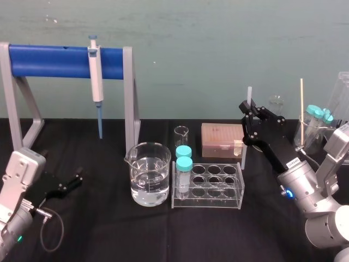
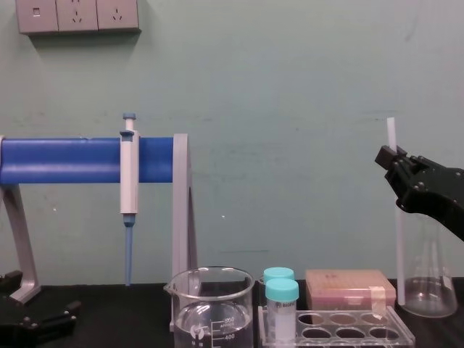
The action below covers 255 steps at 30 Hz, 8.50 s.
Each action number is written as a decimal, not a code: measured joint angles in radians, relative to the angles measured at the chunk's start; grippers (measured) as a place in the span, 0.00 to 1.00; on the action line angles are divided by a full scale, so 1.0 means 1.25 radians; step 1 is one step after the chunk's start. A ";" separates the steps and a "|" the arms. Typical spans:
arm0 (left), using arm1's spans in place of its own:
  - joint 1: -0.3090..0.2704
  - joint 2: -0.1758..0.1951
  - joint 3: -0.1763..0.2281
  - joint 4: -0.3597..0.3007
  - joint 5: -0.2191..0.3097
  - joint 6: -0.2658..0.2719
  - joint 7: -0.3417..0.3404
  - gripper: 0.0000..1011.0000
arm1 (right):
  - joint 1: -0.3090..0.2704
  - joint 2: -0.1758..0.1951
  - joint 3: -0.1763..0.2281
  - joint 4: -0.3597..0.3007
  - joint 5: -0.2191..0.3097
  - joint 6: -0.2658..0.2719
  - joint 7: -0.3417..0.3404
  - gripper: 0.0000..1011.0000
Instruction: Pick up the stirring rod with one hand, then place it down.
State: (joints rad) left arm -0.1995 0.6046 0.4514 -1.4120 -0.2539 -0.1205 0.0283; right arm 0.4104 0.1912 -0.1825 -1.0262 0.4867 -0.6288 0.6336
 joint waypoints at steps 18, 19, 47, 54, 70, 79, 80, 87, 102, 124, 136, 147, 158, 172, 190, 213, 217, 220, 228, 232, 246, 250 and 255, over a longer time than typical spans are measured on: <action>0.000 0.000 0.000 0.000 0.000 0.000 0.000 0.99 | 0.000 0.000 0.000 0.001 0.001 -0.002 0.001 0.07; 0.000 0.000 0.000 0.000 0.000 0.000 0.000 0.99 | 0.000 0.000 0.000 0.001 0.001 -0.002 0.001 0.07; 0.000 0.000 0.000 0.000 0.000 0.000 0.000 0.99 | 0.000 0.000 0.000 0.001 0.001 -0.002 0.002 0.07; 0.000 0.000 0.000 0.000 0.000 0.000 0.000 0.99 | 0.000 0.000 0.000 0.001 0.001 -0.001 0.001 0.07; 0.000 0.000 0.000 0.000 0.000 0.000 0.000 0.99 | 0.000 0.000 0.000 0.001 0.001 -0.002 0.001 0.07; 0.000 0.000 0.000 0.000 0.000 0.000 0.000 0.99 | 0.000 0.000 0.000 0.001 0.001 -0.002 0.002 0.07; 0.000 0.000 0.000 0.000 0.000 0.000 0.000 0.99 | 0.000 0.000 0.000 0.001 0.001 -0.002 0.001 0.07; 0.000 0.000 0.000 0.000 0.000 0.000 0.000 0.99 | 0.000 0.000 0.000 0.001 0.001 -0.001 0.001 0.07; 0.000 0.000 0.000 0.000 0.000 0.000 0.000 0.99 | 0.000 0.000 0.000 0.001 0.001 -0.002 0.001 0.07; 0.000 0.000 0.000 0.000 0.000 0.000 0.000 0.99 | -0.020 0.001 -0.005 -0.020 0.030 0.043 0.040 0.07; 0.000 0.000 0.000 0.000 0.000 0.000 0.000 0.99 | -0.003 -0.001 -0.010 0.016 0.049 0.043 0.065 0.07; 0.000 0.000 0.000 0.000 0.000 0.000 0.000 0.99 | 0.011 -0.005 -0.015 0.048 0.081 0.070 0.093 0.07; 0.000 0.000 0.000 0.000 0.000 0.000 0.000 0.99 | 0.030 -0.009 -0.018 0.096 0.086 0.080 0.095 0.07; 0.000 0.000 0.000 0.000 0.000 0.000 0.000 0.99 | 0.075 -0.021 -0.025 0.196 0.063 0.060 0.114 0.07; 0.000 0.000 0.000 0.000 0.000 0.000 0.000 0.99 | 0.098 -0.031 -0.029 0.248 0.044 0.066 0.122 0.07; 0.000 0.000 0.000 0.000 0.000 0.000 0.000 0.99 | 0.097 -0.031 -0.028 0.247 0.046 0.066 0.121 0.38; 0.000 0.000 0.000 0.000 0.000 0.000 0.000 0.99 | 0.097 -0.031 -0.028 0.248 0.047 0.066 0.121 0.51; 0.000 0.000 0.000 0.000 0.000 0.000 0.000 0.99 | 0.097 -0.031 -0.028 0.247 0.047 0.066 0.121 0.61; 0.000 0.000 0.000 0.000 0.000 0.000 0.000 0.99 | 0.097 -0.031 -0.028 0.247 0.047 0.066 0.121 0.84; 0.000 0.000 0.000 0.000 0.000 0.000 0.000 0.99 | 0.097 -0.031 -0.028 0.247 0.047 0.066 0.121 0.94; 0.000 0.000 0.000 0.000 0.000 0.000 0.000 0.99 | 0.086 -0.025 -0.019 0.200 0.037 0.047 0.097 0.99; 0.000 0.000 0.000 0.000 0.000 0.000 0.000 0.99 | 0.068 -0.020 0.001 0.138 0.024 0.027 0.049 0.99; 0.000 0.000 0.000 0.000 0.000 0.000 0.000 0.99 | 0.035 -0.015 0.038 0.062 -0.009 0.030 -0.050 0.99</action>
State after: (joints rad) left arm -0.1996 0.6047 0.4514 -1.4120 -0.2539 -0.1205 0.0283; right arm 0.4540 0.1728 -0.1353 -0.9492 0.4750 -0.5918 0.5707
